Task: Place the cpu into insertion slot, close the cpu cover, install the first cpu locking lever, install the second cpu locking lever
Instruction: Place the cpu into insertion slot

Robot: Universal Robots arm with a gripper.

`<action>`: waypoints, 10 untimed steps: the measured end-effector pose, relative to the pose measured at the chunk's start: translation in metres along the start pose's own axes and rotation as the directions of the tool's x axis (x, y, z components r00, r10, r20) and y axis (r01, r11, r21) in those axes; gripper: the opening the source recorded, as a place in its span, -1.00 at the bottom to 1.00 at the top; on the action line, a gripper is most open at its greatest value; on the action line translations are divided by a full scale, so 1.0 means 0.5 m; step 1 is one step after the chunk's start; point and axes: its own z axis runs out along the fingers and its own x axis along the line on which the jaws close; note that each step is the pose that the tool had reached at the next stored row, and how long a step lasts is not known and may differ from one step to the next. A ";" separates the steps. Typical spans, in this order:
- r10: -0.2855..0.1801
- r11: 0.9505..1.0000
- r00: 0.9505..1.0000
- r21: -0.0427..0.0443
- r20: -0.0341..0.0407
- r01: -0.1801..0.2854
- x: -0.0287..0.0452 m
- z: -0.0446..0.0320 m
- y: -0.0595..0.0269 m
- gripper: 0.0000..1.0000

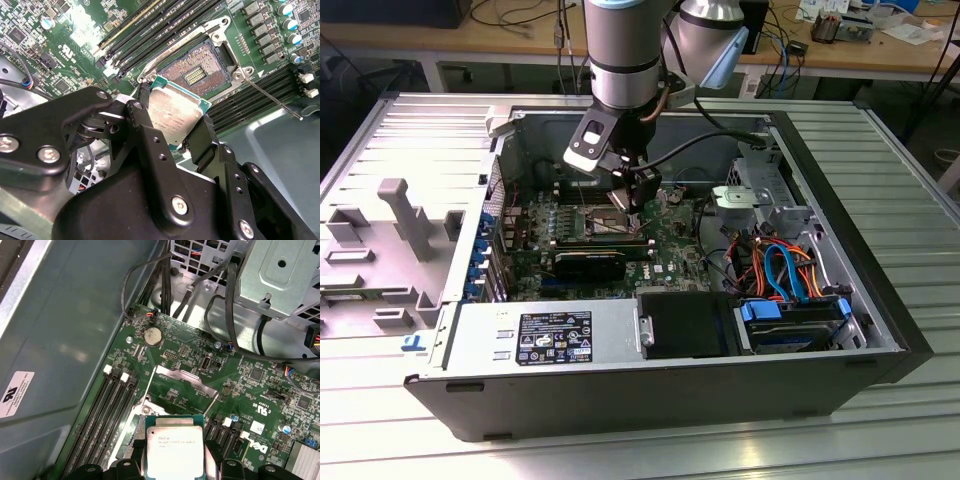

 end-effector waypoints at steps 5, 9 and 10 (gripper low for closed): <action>0.004 1.000 1.000 0.000 0.000 -0.004 0.000 0.000 0.000 0.09; 0.008 1.000 1.000 0.000 0.001 -0.008 0.000 0.001 0.000 0.09; 0.010 1.000 1.000 0.000 0.001 -0.010 0.000 0.001 0.000 0.09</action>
